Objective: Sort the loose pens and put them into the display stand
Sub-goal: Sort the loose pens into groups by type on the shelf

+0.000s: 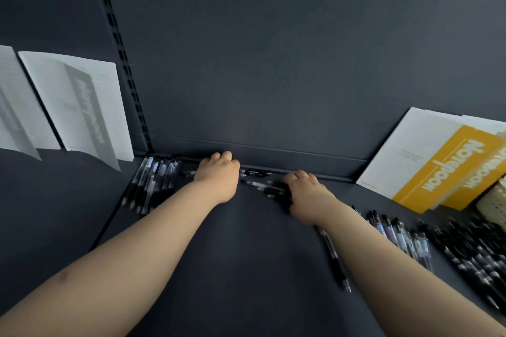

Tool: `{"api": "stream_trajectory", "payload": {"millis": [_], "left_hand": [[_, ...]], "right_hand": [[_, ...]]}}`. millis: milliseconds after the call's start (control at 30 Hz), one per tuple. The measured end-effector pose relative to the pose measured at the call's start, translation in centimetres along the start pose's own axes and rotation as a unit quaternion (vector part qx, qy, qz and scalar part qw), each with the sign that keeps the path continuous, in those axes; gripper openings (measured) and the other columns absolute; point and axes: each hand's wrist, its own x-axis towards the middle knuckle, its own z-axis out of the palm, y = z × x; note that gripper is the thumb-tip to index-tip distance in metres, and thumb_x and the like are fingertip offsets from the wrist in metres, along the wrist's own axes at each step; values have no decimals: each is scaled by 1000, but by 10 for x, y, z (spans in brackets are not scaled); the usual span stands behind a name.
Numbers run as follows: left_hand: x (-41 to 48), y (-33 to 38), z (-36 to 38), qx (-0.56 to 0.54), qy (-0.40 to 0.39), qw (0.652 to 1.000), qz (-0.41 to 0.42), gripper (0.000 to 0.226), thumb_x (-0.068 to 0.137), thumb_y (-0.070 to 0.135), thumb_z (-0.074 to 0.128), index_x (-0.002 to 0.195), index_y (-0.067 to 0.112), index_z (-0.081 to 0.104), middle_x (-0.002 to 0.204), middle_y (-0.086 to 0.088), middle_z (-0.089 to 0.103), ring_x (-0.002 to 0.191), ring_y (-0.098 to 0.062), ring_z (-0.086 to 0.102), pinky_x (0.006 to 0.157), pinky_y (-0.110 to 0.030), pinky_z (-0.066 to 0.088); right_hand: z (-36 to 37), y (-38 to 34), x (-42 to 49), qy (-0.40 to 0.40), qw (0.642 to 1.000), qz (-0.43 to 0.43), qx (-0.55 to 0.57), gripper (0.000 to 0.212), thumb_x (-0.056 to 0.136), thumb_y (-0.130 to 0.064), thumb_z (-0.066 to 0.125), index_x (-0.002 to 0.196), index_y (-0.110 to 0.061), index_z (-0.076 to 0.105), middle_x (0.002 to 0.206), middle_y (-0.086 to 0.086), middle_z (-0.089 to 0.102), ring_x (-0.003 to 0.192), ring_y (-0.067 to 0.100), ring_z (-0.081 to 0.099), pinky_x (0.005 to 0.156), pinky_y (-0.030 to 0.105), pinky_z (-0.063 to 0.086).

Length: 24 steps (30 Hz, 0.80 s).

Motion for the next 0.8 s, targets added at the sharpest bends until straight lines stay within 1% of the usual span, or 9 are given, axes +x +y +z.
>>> {"api": "stream_trajectory", "payload": {"millis": [133,267,333,467,533,600,700,767,800], "left_hand": [[3,-6,0,-27,-13,1000,-2,29,89,8,49,117,9,47,122,-8,44,113,-27,44,87,-37,45],[-1,-9,3,-78,-23,997,12,19,91,7,42,106,12,53,115,-6,53,95,-26,55,78,-39,50],[-7,-11,-6,-120,32,992,3,17,96,17,39,104,13,54,109,-6,58,91,-26,56,76,-39,48],[-31,-14,-39,-251,140,958,-15,22,98,29,40,100,15,56,88,-4,64,79,-24,57,68,-35,44],[-47,-14,-50,-392,103,914,-29,19,96,26,44,94,14,58,77,-5,61,66,-20,55,58,-32,43],[-66,-9,-49,-530,25,846,-48,16,95,20,47,87,13,59,69,-1,55,54,-13,49,44,-24,36],[-89,1,-36,-693,-40,714,-90,15,96,14,49,86,10,59,67,-2,51,50,-10,43,37,-17,25],[-99,8,-29,-781,-55,611,-117,16,96,17,50,87,9,60,65,-2,51,47,-9,41,36,-15,23],[-102,13,-26,-808,-63,573,-120,18,95,21,51,88,9,61,64,-2,52,48,-8,41,36,-15,22]], "right_hand": [[1,-12,-6,-21,999,-18,-38,46,83,-5,49,127,-13,38,127,10,45,121,30,41,97,40,38],[5,-15,-7,-2,994,-42,-99,46,82,-6,51,125,-18,42,124,7,50,118,28,46,99,38,33],[6,-15,-9,28,990,-60,-121,44,82,-9,51,123,-20,45,121,6,51,117,27,46,103,37,28],[3,-13,-17,168,974,-103,-108,42,74,-6,54,115,-17,53,108,4,53,108,27,49,109,39,20],[0,-14,-25,239,957,-132,-98,43,60,0,63,101,-13,59,91,4,56,91,30,58,106,46,31],[-5,-20,-40,267,949,-153,-63,39,54,0,67,90,-13,59,81,3,56,76,29,60,92,43,45],[-11,-33,-72,190,966,-129,117,19,78,-8,55,94,-16,50,88,4,53,77,28,51,72,34,42],[-11,-39,-86,120,940,-108,302,12,83,-10,51,93,-17,47,78,4,53,68,23,50,66,37,42],[-9,-42,-90,79,907,-101,401,13,84,-10,50,95,-18,49,73,3,54,61,19,51,64,39,44]]}}
